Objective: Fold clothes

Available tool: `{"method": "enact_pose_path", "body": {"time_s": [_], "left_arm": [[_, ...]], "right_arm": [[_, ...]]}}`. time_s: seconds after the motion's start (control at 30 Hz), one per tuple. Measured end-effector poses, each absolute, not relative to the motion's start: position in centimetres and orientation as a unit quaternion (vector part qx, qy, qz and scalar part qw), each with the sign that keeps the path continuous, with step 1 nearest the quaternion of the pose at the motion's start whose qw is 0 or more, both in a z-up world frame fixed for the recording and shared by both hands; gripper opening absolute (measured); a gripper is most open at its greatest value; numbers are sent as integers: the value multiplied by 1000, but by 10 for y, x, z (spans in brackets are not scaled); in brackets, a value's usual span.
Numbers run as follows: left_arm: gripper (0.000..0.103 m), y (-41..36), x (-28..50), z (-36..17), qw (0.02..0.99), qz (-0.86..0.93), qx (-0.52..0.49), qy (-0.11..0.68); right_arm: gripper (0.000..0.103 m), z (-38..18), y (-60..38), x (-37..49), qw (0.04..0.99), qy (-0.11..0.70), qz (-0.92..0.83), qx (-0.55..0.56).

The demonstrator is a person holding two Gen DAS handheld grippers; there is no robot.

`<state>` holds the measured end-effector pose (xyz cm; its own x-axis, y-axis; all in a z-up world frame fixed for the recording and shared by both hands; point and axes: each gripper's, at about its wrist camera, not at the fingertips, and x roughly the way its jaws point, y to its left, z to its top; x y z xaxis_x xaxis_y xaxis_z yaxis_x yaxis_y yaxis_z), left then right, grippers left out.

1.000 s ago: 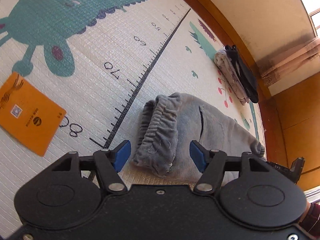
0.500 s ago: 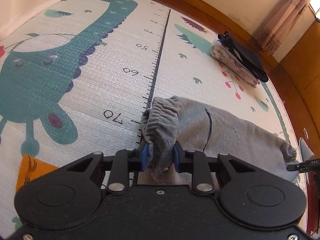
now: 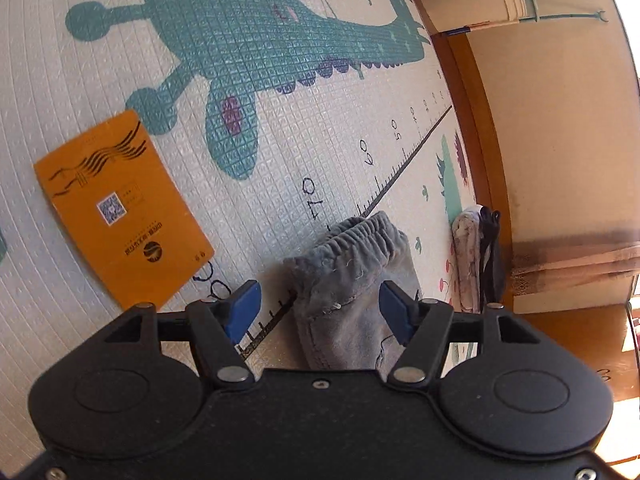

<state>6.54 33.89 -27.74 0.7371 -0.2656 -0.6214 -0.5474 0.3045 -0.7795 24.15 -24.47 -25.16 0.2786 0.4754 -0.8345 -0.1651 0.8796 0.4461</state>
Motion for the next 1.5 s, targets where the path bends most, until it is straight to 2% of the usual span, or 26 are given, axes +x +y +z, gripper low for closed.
{"method": "enact_pose_path", "body": {"time_s": [0.23,0.3,0.4,0.53,0.57,0.6,0.67,0.7,0.83,1.1,1.37,1.5], "left_arm": [[62,332,66,-285,715,105,-616,313],[54,335,59,-291,708,100,-632,300],[48,333,59,-294,720,91,-623,292],[48,329,62,-292,729,88,-614,289],[46,329,60,-294,725,90,-621,283],[40,328,60,-295,726,89,-621,283],[36,328,60,-296,728,87,-619,282],[27,329,62,-290,738,86,-607,283],[18,332,71,-266,775,80,-558,285],[17,332,88,-202,853,73,-436,278],[17,253,103,-129,933,-17,-264,245],[17,206,103,-124,953,-64,-181,236]], "right_arm": [[38,-266,-252,241,778,573,204,156],[38,-267,-253,242,776,575,205,158],[39,-267,-254,242,775,576,203,164],[38,-268,-253,244,773,578,208,160],[38,-267,-253,244,772,578,209,158],[38,-267,-253,244,772,578,210,158],[37,-267,-253,243,770,580,211,161],[36,-267,-253,243,769,581,211,161],[35,-269,-251,240,755,592,217,178],[35,-276,-230,222,705,621,249,234],[36,-282,-236,216,686,626,248,276],[36,-283,-238,215,683,626,247,283]]}}
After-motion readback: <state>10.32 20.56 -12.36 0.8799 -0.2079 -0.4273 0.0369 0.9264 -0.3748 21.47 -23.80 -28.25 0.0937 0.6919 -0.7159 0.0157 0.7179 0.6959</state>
